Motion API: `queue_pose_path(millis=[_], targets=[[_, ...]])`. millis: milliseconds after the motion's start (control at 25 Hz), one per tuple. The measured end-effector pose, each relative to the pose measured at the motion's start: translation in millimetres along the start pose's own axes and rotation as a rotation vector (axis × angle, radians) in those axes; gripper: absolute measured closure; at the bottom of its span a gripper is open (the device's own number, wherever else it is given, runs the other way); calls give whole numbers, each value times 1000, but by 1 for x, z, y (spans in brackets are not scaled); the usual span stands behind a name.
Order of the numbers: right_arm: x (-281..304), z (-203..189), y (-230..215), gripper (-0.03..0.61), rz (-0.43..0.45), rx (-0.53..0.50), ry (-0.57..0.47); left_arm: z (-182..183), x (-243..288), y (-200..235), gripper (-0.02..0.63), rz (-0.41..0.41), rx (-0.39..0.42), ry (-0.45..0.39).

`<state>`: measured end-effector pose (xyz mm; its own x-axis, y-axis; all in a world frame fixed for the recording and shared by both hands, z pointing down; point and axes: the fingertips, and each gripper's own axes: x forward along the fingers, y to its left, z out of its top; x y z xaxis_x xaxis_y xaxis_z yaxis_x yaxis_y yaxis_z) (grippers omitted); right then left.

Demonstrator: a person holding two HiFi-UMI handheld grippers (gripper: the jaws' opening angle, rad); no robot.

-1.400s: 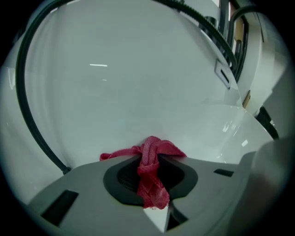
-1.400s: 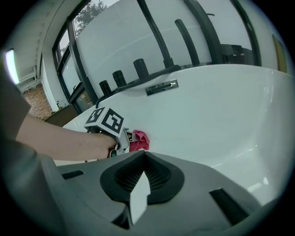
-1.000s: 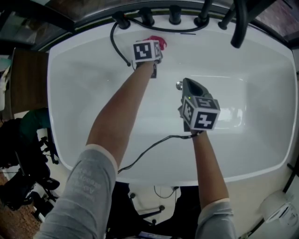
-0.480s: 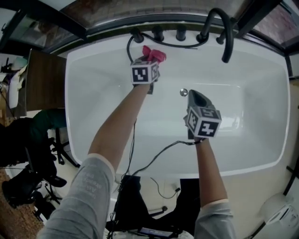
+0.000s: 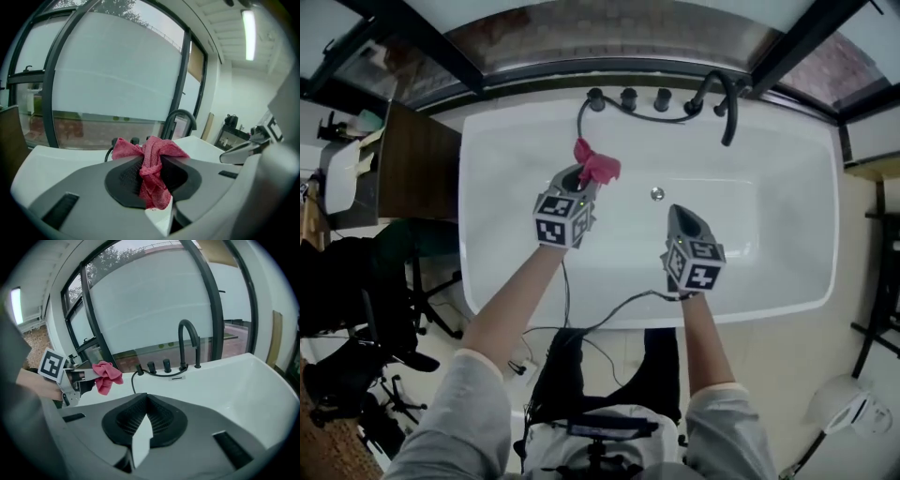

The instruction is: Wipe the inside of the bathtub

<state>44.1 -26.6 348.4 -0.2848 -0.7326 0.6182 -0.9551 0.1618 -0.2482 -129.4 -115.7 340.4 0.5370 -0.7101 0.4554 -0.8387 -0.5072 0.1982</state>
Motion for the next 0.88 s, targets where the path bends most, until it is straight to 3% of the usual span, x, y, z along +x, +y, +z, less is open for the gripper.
queue_pose_path(millis=[200, 440, 680, 880], targets=[[-48, 16, 51, 569, -12, -4, -47, 38, -102, -10, 532, -48, 48, -62], [-122, 40, 96, 569, -32, -13, -126, 68, -208, 7, 531, -31, 70, -135], [-205, 40, 101, 569, -72, 1, -146, 80, -306, 8, 531, 43, 56, -163], [-250, 33, 80, 569, -32, -11, -163, 77, -366, -9, 531, 150, 20, -196]])
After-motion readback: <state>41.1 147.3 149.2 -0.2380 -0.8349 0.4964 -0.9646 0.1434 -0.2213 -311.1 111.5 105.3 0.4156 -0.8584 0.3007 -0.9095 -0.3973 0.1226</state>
